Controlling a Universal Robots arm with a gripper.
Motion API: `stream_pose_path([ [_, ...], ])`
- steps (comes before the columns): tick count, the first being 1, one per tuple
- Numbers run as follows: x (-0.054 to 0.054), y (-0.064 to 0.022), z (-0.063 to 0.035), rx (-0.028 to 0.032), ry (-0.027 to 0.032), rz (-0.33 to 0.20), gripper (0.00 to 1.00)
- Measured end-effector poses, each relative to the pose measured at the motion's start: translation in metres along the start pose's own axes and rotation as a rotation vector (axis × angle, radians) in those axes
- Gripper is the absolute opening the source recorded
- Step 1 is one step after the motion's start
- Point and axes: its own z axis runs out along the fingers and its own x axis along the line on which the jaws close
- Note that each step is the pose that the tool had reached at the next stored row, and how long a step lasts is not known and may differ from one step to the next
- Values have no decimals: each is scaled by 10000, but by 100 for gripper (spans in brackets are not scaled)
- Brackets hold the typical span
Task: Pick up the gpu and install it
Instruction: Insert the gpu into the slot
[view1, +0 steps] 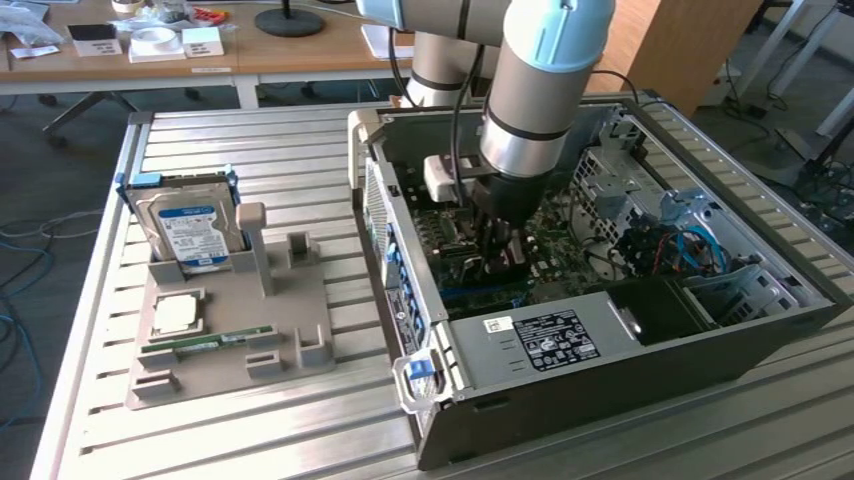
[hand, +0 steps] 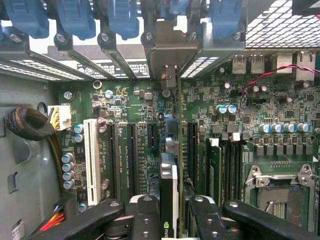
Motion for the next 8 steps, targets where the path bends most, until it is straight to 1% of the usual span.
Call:
stream_pose_path([
  [8,0,8,7,-2,2,0,27],
])
